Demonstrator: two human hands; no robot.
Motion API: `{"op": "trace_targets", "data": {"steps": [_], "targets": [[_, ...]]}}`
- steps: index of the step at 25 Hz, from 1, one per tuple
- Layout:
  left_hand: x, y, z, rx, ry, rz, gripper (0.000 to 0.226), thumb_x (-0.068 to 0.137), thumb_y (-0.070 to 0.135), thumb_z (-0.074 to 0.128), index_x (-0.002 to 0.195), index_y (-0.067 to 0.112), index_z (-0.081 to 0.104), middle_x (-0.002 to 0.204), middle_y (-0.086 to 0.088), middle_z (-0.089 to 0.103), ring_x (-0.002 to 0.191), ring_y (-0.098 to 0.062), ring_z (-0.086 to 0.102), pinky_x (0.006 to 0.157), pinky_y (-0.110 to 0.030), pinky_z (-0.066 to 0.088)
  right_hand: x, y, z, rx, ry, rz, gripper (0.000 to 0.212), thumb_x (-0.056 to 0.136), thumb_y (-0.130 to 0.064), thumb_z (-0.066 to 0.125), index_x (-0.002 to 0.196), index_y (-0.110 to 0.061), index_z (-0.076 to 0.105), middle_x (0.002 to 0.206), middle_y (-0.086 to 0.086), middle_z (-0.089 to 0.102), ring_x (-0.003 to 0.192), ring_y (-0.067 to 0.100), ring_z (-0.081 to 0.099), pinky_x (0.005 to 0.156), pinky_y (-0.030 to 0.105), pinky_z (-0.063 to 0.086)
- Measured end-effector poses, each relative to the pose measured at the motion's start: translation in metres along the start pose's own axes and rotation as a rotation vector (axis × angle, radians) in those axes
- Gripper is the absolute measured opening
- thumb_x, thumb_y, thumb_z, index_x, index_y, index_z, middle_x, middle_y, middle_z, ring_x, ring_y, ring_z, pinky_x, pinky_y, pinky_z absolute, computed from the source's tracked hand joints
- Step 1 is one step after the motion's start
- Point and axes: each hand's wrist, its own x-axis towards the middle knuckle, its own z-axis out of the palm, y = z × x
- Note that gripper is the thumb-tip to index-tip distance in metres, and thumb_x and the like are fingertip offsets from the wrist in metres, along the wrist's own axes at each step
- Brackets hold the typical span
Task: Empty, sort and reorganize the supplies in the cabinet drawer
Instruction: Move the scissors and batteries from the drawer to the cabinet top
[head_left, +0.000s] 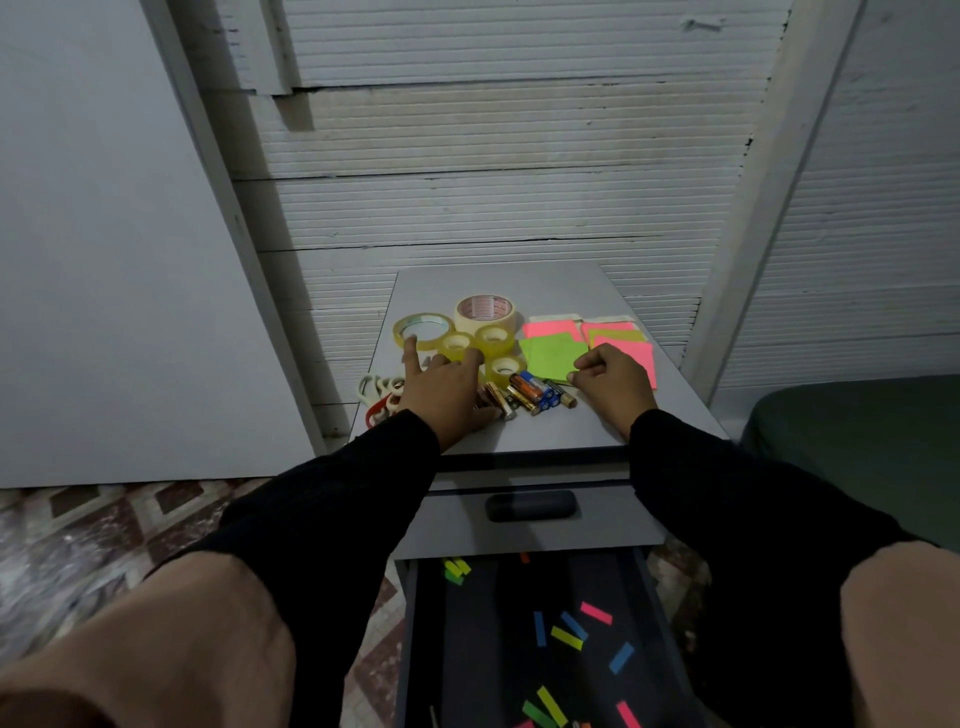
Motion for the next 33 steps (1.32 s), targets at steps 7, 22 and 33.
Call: {"op": "trace_targets", "data": {"steps": [7,22,33], "targets": [[-0.019,0.007,-0.020,-0.055,0.032,0.003,0.063,0.082,0.059,0.055,0.130,0.021,0.039,0.121,0.001,0.061,0.123,-0.024,0.048,0.114,-0.051,0.003,-0.020,-0.014,-0.017,-0.013,-0.017,-0.053,0.021,0.087,-0.007,0.061,0.106,0.001,0.059,0.095,0.006,0.055,0.090,0.015,0.050,0.076,0.020,0.037],[-0.184,0.019,0.051,-0.035,-0.188,0.186,0.041,0.089,0.043,0.053,0.125,0.022,0.047,0.125,0.001,0.052,0.119,-0.021,0.047,0.095,-0.031,0.027,-0.158,0.057,-0.019,-0.242,-0.415,0.012,0.017,0.086,-0.007,0.062,0.073,-0.017,0.055,0.074,0.006,0.058,0.064,0.016,0.053,0.059,0.024,0.044],[-0.240,0.032,0.156,0.121,-0.679,0.076,0.043,0.089,0.035,0.051,0.131,0.025,0.048,0.129,0.000,0.054,0.129,-0.023,0.042,0.114,-0.053,-0.002,-0.199,0.179,0.007,-0.465,-0.630,0.223,0.027,0.081,-0.003,0.064,0.065,-0.020,0.051,0.068,-0.003,0.056,0.058,0.006,0.051,0.045,0.008,0.041]]}}
